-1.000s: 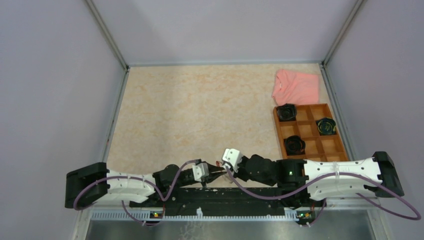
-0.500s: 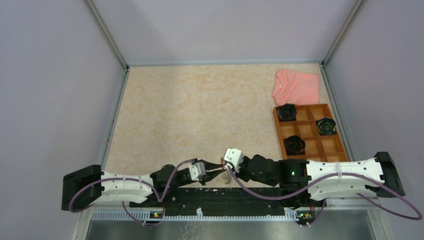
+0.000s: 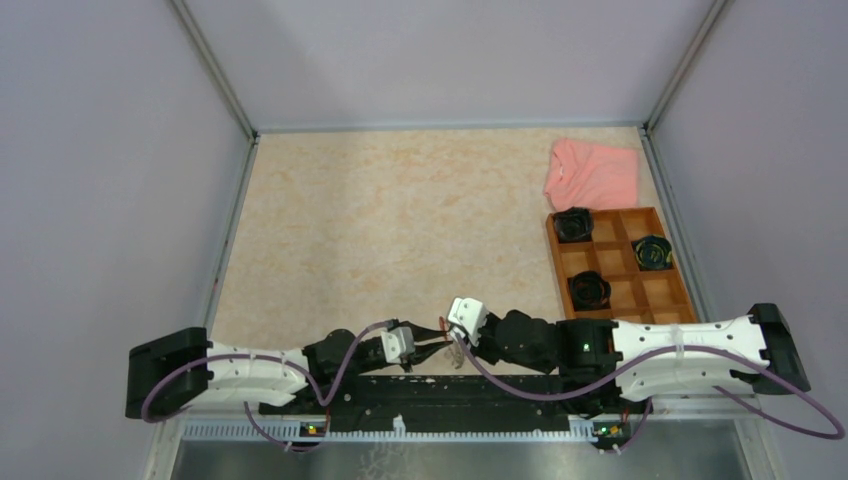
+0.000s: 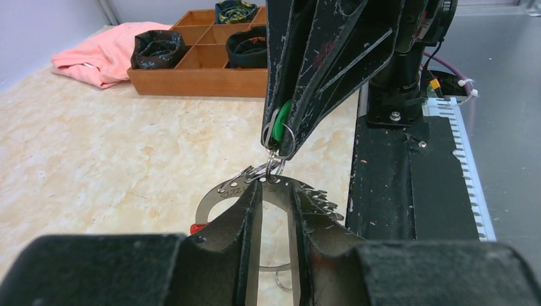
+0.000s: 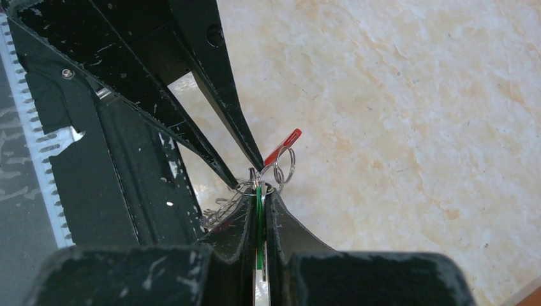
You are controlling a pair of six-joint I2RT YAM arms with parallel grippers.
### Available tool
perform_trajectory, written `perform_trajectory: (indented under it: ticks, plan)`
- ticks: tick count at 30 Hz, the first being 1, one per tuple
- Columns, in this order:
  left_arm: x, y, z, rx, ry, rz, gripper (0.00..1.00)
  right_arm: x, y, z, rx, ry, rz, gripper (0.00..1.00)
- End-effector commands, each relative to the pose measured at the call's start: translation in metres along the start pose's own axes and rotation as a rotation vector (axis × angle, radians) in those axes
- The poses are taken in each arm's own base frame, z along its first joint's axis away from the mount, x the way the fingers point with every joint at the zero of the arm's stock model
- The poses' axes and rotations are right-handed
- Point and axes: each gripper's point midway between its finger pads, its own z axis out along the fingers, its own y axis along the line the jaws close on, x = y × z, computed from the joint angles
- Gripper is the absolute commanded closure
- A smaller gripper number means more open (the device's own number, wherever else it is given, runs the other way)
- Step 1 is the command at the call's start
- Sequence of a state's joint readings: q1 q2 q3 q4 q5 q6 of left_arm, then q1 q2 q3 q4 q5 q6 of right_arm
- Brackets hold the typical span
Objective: Remove the keys from the keyring
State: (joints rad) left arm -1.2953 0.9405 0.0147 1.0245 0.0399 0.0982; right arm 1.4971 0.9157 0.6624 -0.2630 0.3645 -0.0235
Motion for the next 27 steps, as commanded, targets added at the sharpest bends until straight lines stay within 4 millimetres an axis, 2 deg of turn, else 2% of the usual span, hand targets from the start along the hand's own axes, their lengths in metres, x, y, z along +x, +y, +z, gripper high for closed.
perform_trajectory:
  ticks: [1,17,27]
  plan:
    - [-0.025,0.0,0.005,0.008,-0.086,0.038,0.73,-0.016,0.003,-0.006,-0.012,-0.051,0.022,1.0]
    - [-0.032,-0.01,0.01,0.072,-0.092,0.064,0.71,-0.019,0.006,-0.007,-0.026,-0.06,0.014,1.0]
    - [-0.034,-0.008,0.013,0.069,-0.095,0.076,0.71,-0.016,0.009,-0.006,-0.037,-0.047,0.012,1.0]
